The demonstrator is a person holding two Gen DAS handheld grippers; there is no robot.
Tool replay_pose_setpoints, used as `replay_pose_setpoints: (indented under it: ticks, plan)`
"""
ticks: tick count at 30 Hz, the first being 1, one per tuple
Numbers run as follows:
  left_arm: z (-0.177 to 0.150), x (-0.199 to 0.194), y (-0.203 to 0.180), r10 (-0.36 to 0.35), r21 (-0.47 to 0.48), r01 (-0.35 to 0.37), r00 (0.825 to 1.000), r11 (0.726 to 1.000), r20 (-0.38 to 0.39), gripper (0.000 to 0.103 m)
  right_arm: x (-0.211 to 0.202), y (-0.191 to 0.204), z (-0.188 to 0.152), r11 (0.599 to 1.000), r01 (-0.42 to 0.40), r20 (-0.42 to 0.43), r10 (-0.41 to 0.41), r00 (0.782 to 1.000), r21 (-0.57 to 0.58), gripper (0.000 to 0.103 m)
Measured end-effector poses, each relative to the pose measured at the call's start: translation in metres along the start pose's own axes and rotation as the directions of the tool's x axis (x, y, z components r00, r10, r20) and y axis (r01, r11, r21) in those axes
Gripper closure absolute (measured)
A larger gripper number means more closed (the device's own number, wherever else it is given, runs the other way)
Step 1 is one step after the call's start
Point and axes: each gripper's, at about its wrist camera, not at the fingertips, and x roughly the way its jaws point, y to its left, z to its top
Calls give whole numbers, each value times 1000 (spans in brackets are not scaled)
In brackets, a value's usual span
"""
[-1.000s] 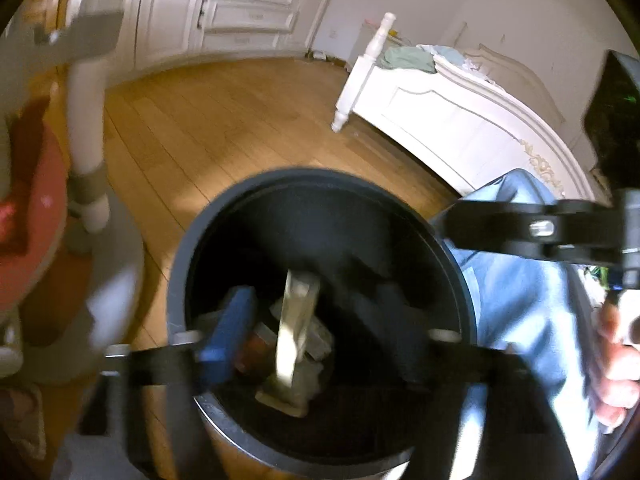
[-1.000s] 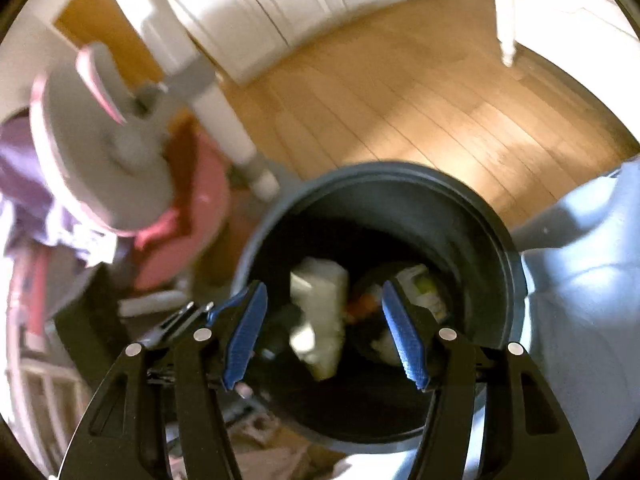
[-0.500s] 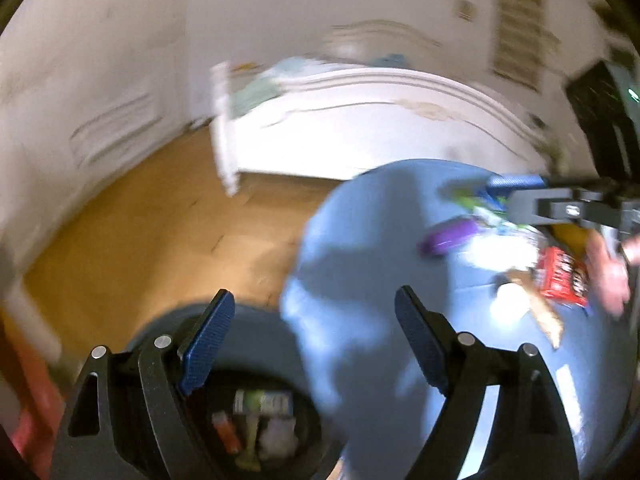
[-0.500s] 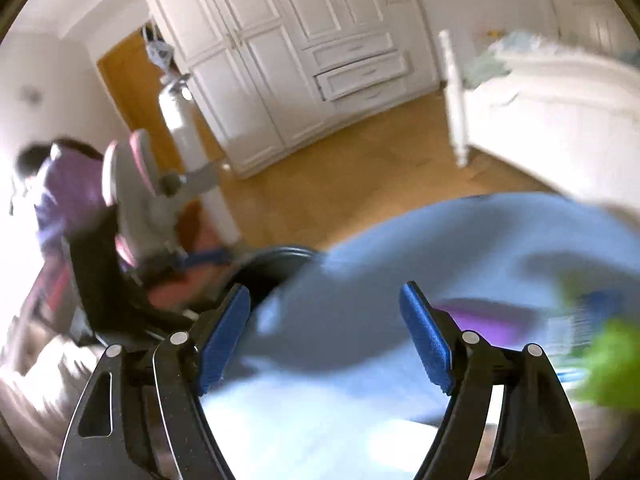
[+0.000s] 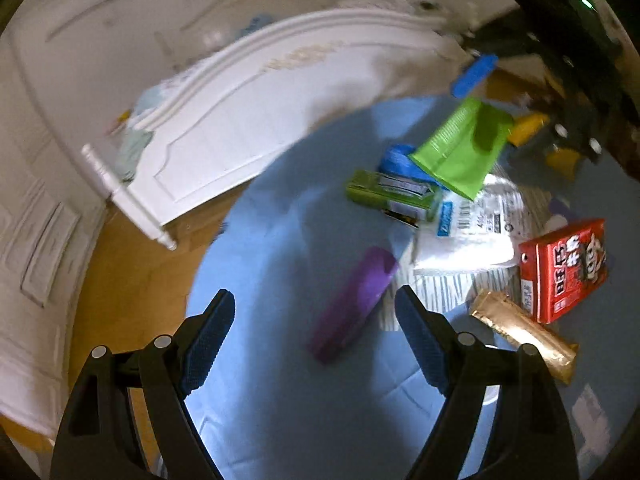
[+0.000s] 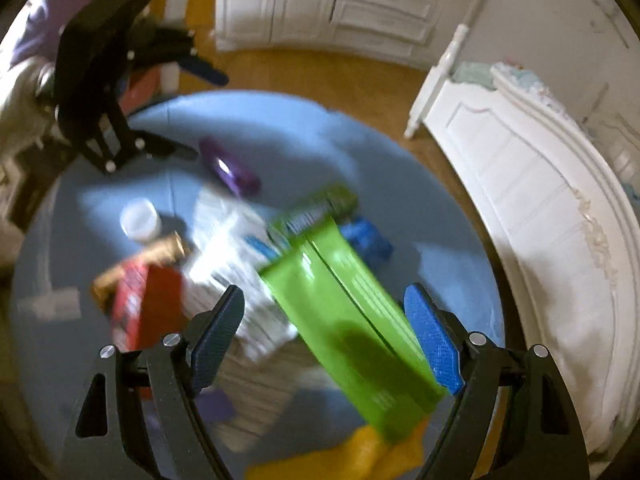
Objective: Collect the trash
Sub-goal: 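Grasp the green packet with the right gripper while the left grasps the purple tube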
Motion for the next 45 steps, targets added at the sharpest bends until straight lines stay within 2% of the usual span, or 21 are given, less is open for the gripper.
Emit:
replay_pose_setpoints:
  ticks: [7, 10, 11, 14, 16, 20, 23, 27, 34, 37, 41, 45]
  plan:
    - [12, 27, -6, -71, 60, 75, 994, 995, -78, 24, 28, -11, -6, 997, -36, -62, 32, 998, -69, 21]
    - [13, 40, -7, -86, 78, 95, 989, 992, -122, 39, 37, -4, 1, 995, -49, -86, 42, 995, -86, 21]
    - [12, 44, -7, -90, 77, 101, 987, 992, -134, 41, 38, -4, 3, 995, -53, -92, 45, 995, -89, 21]
    - [15, 49, 2, -137, 23, 142, 982, 990, -133, 50, 40, -4, 3, 994, -59, -118, 48, 992, -93, 26]
    - [17, 53, 6, -177, -16, 177, 975, 984, -132, 66, 42, -6, 5, 995, -70, -135, 60, 989, -70, 29]
    - [17, 54, 7, -195, -70, 188, 973, 980, -121, 75, 37, -6, 6, 997, -73, -146, 67, 987, -38, 51]
    - [14, 52, 6, -185, -103, 174, 976, 979, -111, 78, 29, -2, 3, 998, -65, -133, 62, 989, -19, 59]
    - [8, 41, 6, -175, -150, 163, 982, 975, -72, 78, 8, 4, -1, 998, -46, -69, 48, 996, 33, 73]
    - [-1, 6, 21, -139, -275, 145, 989, 950, 38, 78, -31, 15, 4, 986, -64, 87, 51, 995, 152, 77]
    - [-13, -17, 28, -116, -348, 140, 989, 927, 90, 78, -48, 24, 15, 964, -121, 189, 77, 979, 237, 77]
    - [-34, -47, 37, -74, -439, 130, 987, 889, 142, 78, -62, 41, 39, 913, -231, 314, 122, 941, 337, 77]
    - [-67, -74, 48, -14, -519, 98, 986, 849, 164, 78, -54, 69, 69, 823, -368, 391, 198, 899, 432, 77]
